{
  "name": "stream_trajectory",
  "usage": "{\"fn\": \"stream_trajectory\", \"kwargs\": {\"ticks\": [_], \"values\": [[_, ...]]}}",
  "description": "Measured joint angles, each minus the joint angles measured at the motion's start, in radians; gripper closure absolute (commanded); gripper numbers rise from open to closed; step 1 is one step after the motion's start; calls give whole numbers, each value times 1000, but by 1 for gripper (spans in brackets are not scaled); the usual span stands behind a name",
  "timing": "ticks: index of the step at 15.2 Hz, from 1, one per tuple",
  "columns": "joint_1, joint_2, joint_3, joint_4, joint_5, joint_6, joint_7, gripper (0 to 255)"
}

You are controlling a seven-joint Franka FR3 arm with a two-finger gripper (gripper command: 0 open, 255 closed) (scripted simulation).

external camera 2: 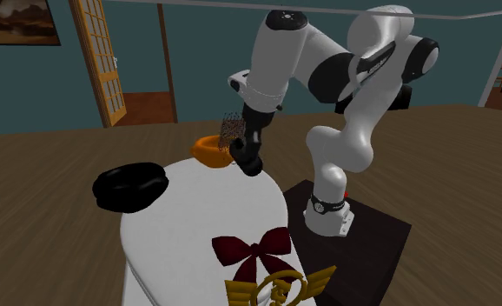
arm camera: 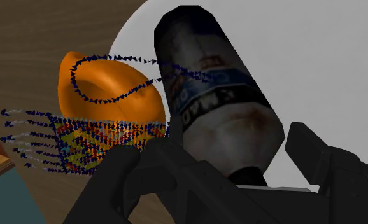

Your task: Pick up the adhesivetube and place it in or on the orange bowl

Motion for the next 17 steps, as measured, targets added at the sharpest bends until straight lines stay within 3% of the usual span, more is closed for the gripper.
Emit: {"fn": "stream_trajectory", "kwargs": {"ticks": [9,17], "values": [[-9,6,-4,119,-4,-101,-48,255],[-55,-89,-169,41,-111,-44,-207,255]]}}
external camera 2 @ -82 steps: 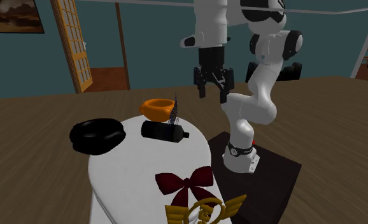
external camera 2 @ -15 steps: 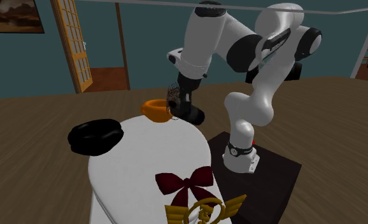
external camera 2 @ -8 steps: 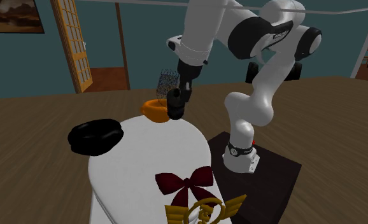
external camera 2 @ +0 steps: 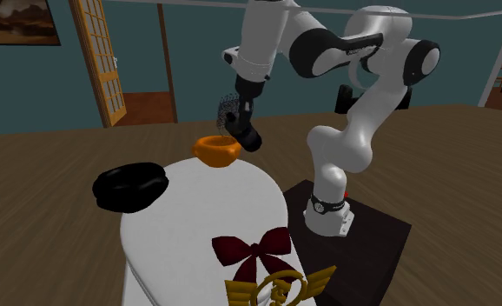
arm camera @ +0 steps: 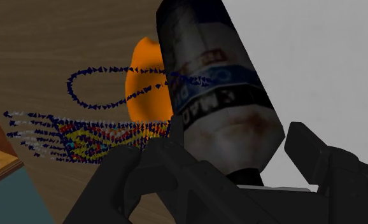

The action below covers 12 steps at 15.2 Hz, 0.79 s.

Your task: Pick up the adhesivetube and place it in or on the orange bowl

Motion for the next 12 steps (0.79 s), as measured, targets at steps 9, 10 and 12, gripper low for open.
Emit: {"fn": "stream_trajectory", "kwargs": {"ticks": [9,10,12], "values": [[-73,-34,-202,-50,-144,116,-167,255],[-76,-36,-209,-61,-150,127,-167,255],[-78,-38,-216,-85,-158,148,-160,255]]}}
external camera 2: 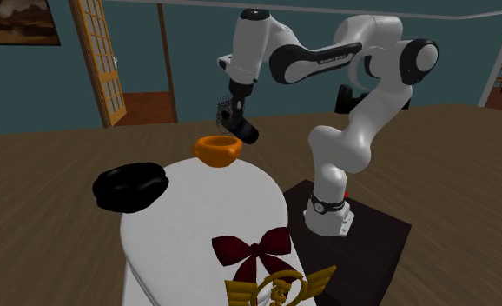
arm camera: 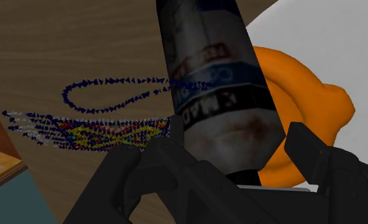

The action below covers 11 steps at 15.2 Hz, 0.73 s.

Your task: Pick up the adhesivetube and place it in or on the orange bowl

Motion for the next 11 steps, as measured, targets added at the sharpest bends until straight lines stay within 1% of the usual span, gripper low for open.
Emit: {"fn": "stream_trajectory", "kwargs": {"ticks": [9,11], "values": [[-6,-4,-16,-114,-33,106,58,255],[-6,-8,-15,-121,-38,114,64,255]]}}
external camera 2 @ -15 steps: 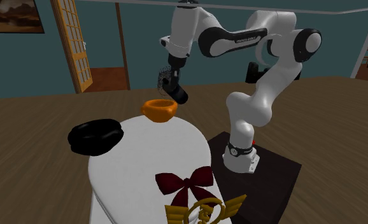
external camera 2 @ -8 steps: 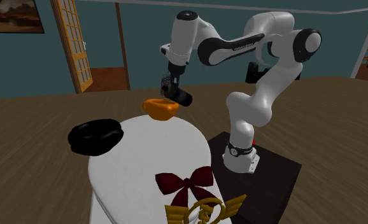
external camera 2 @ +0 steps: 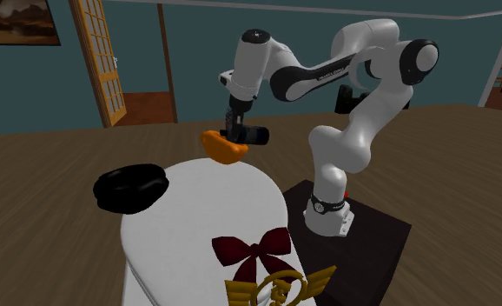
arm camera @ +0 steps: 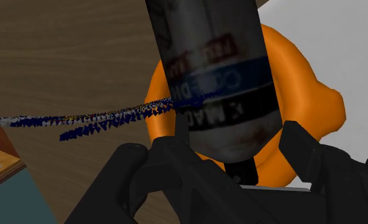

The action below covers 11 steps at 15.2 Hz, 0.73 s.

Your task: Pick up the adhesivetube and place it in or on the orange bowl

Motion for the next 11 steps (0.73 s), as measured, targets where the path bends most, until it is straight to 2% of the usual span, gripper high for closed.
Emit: {"fn": "stream_trajectory", "kwargs": {"ticks": [5,6,11], "values": [[-2,0,-5,-1,-4,7,-2,255],[-1,1,-4,0,-4,6,-1,0],[-2,6,-8,-7,-2,3,-3,0]]}}
